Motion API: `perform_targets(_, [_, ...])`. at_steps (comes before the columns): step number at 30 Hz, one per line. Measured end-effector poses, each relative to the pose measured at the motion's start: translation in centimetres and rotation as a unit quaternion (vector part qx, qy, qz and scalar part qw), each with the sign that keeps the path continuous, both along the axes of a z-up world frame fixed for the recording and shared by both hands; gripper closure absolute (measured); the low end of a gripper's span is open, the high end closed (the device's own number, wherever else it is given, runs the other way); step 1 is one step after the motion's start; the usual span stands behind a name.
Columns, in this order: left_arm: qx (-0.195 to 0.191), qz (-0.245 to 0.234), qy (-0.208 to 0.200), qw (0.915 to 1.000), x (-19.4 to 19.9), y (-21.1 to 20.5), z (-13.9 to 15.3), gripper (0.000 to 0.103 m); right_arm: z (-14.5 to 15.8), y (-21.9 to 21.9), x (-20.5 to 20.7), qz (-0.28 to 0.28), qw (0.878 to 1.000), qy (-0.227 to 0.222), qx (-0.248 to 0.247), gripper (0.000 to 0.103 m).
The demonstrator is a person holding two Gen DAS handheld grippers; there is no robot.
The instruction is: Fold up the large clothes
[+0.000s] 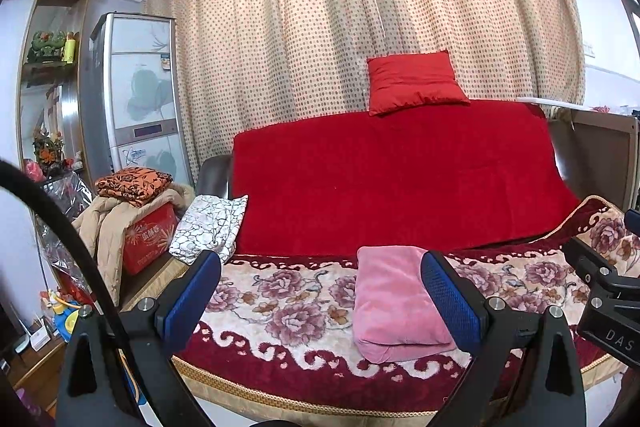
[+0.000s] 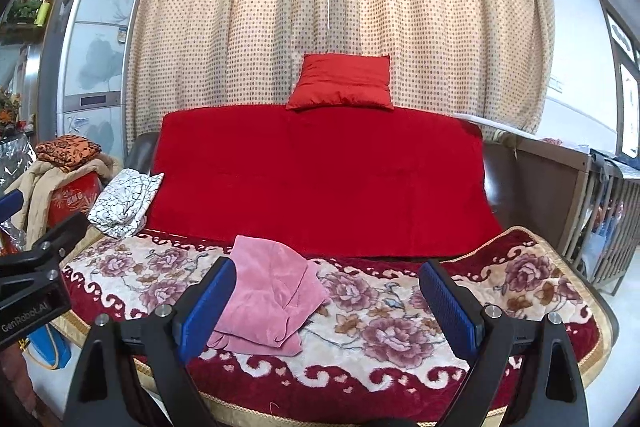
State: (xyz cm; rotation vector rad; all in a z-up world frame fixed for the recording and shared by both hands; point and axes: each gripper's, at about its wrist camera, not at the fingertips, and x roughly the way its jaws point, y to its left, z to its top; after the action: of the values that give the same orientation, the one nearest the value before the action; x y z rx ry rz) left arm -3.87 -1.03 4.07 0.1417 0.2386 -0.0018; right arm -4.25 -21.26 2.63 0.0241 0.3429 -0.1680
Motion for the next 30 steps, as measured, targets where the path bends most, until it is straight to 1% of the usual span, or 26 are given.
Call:
perform_targets(7, [-0.003, 0.004, -0.004, 1.0000, -0.3, 0.3, 0.3, 0.003, 0.4, 0.3, -0.2, -0.001, 1.000, -0.003, -0.009, 0.008])
perform_targets(19, [-0.009, 0.004, -0.014, 0.9999, -1.0, 0.5, 1.0, 0.003, 1.2, 0.1, -0.7, -0.004, 1.000, -0.012, -0.010, 0.008])
perform_targets(30, [-0.014, -0.003, -0.017, 0.9997, -1.5, 0.6, 1.4, 0.003, 2.0, 0.3, -1.3, -0.005, 1.000, -0.023, -0.011, 0.008])
